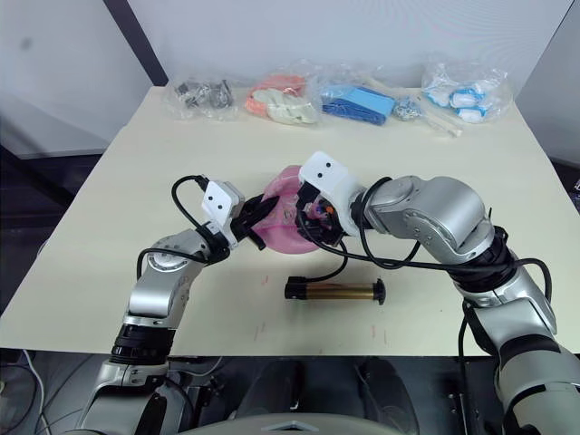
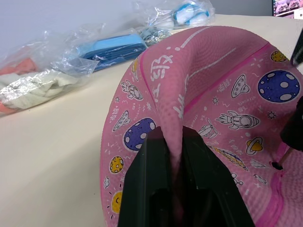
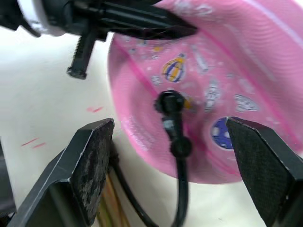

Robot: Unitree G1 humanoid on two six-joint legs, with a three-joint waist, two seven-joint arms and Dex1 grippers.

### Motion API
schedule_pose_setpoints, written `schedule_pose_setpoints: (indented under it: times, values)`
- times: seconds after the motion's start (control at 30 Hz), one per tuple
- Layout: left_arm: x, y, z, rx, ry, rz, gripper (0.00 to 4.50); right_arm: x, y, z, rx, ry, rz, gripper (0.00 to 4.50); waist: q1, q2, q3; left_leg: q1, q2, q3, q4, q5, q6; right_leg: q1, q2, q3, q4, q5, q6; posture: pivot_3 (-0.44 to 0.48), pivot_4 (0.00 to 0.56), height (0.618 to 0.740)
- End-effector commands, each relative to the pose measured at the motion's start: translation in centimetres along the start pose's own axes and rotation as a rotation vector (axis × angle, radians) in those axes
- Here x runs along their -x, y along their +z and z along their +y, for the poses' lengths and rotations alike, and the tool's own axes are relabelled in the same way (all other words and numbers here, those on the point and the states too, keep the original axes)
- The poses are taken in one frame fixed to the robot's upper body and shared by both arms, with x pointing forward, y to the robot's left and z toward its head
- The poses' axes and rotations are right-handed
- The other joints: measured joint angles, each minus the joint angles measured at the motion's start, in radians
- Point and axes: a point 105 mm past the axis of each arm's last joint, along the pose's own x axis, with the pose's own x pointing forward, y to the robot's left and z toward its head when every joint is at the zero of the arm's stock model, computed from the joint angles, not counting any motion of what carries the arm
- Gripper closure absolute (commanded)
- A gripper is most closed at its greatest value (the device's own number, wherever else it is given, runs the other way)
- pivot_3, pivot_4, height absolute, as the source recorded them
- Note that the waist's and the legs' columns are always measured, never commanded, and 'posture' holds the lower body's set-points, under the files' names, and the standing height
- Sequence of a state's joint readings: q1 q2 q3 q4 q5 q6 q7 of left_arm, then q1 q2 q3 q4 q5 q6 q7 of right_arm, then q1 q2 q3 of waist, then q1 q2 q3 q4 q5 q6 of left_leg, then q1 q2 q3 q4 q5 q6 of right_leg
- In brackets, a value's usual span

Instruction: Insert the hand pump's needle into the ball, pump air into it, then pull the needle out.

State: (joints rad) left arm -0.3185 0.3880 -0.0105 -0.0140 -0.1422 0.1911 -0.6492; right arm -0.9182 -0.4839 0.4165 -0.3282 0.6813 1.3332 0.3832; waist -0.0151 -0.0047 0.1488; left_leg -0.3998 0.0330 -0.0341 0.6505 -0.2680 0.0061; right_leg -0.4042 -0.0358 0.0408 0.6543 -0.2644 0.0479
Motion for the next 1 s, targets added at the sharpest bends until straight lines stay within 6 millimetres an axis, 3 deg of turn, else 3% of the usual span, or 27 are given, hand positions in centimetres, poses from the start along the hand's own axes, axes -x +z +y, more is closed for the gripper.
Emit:
schedule_pose_setpoints:
  times: [0.03,0.5,0.57,1.0]
  values:
    - [0.0,-3.0,-1.0,0.055,-0.029,0.116,4.50,-0.1,1.3,0.3,0.047,0.044,-0.038,0.57,0.000,0.000,0.000,0.000,0.000,0.000,0.000,0.000,0.000,0.000,0.000,0.000,0.000,0.000,0.000,0.000,0.150,0.736]
    - [0.0,-2.9,-1.2,0.056,-0.026,0.112,4.50,-1.4,2.1,-0.2,0.108,0.090,-0.041,0.57,0.001,0.000,0.000,0.001,0.000,0.000,0.001,0.000,-0.001,0.000,0.000,0.000,0.002,0.000,0.000,0.000,0.150,0.736]
    - [0.0,-2.9,-1.2,0.056,-0.026,0.113,4.50,-1.4,2.1,-0.2,0.115,0.091,-0.038,1.08,0.001,0.000,0.000,0.001,0.000,0.000,0.001,0.000,-0.001,0.000,0.000,0.000,0.002,0.000,0.000,0.000,0.150,0.736]
    - [0.0,-3.1,-1.4,0.059,-0.034,0.116,4.50,-1.7,1.7,-0.5,0.161,0.096,0.054,1.08,0.001,0.000,0.000,0.001,0.000,0.000,0.001,0.001,-0.001,0.000,0.000,0.000,0.003,0.000,0.000,0.000,0.150,0.736]
